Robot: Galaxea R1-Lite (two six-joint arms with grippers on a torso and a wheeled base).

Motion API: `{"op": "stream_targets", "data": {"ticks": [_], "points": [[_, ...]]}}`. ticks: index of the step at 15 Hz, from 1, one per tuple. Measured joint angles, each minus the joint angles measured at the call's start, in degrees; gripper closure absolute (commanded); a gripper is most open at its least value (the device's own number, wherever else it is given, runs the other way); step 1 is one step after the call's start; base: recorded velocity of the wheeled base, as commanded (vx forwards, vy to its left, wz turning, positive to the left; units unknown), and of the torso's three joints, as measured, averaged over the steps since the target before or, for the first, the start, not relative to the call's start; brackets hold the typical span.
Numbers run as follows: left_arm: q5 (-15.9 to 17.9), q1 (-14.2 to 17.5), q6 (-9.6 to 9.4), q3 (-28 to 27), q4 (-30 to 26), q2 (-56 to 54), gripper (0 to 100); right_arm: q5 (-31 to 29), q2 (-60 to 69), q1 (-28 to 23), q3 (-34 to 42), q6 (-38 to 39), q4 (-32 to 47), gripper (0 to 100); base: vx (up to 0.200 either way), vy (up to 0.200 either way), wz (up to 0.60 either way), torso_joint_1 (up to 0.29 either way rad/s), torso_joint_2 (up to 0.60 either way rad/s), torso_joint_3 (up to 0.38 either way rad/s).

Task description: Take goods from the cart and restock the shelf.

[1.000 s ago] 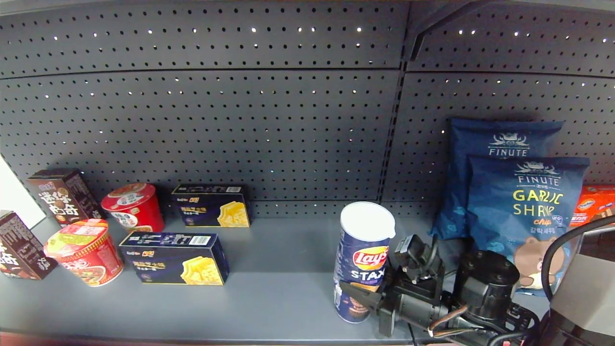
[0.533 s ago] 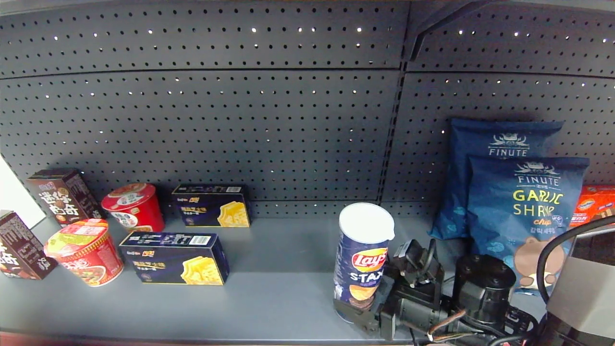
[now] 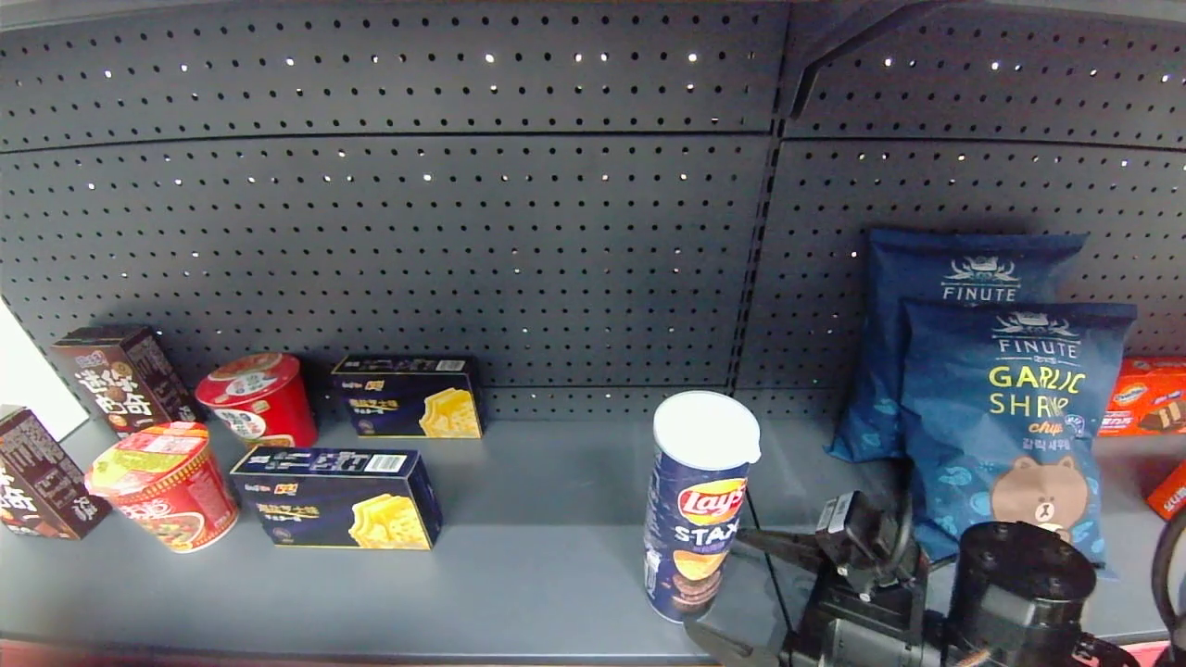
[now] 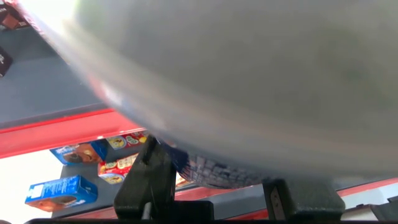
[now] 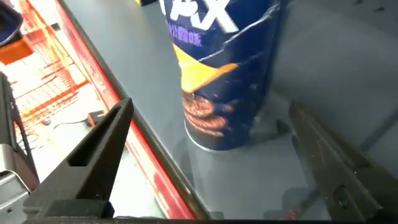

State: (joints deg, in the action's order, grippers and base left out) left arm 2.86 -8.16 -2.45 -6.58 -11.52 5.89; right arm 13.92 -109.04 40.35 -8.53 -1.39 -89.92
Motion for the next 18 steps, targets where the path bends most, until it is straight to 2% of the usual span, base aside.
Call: {"op": "stream_targets", "data": {"ticks": [3, 6, 8, 11, 13, 15, 17, 18], "points": [[0.0, 0.0, -0.15, 0.1, 0.0, 0.0, 100, -4.8, 6.8, 0.0, 4.6, -0.3, 1.5, 0, 0.0, 0.0, 0.0, 0.0, 0.0, 0.0], [0.2, 0.1, -0.74, 0.0, 0.0, 0.0, 100, -7.1, 19.1, -0.6, 7.0, -1.7, 9.8, 0, 0.0, 0.0, 0.0, 0.0, 0.0, 0.0], [0.3, 0.1, -2.5, -0.2, 0.1, 0.0, 100, -7.7, 30.3, -0.9, 6.3, -3.3, 22.8, 0, 0.0, 0.0, 0.0, 0.0, 0.0, 0.0], [0.8, 0.0, -3.45, -4.5, -0.2, 0.2, 100, -11.3, 48.9, -1.2, -0.7, -4.6, 55.3, 0, 0.0, 0.0, 0.0, 0.0, 0.0, 0.0], [3.5, 0.0, -3.56, -9.9, -0.4, 2.0, 100, -15.3, 62.3, -1.4, -5.5, -5.0, 73.9, 0, 0.0, 0.0, 0.0, 0.0, 0.0, 0.0], [8.4, -0.1, -3.57, -16.3, -0.5, 6.5, 100, -18.2, 74.6, -2.8, -8.0, -5.0, 87.4, 0, 0.0, 0.0, 0.0, 0.0, 0.0, 0.0], [13.7, -0.1, -3.46, -21.2, -0.3, 12.7, 100, -19.5, 83.5, -7.8, -8.5, -4.0, 94.1, 0, 0.0, 0.0, 0.0, 0.0, 0.0, 0.0], [17.6, -0.2, -3.45, -23.9, -0.3, 16.8, 100, -19.8, 87.1, -10.2, -8.0, -3.5, 95.4, 0, 0.0, 0.0, 0.0, 0.0, 0.0, 0.0]]}}
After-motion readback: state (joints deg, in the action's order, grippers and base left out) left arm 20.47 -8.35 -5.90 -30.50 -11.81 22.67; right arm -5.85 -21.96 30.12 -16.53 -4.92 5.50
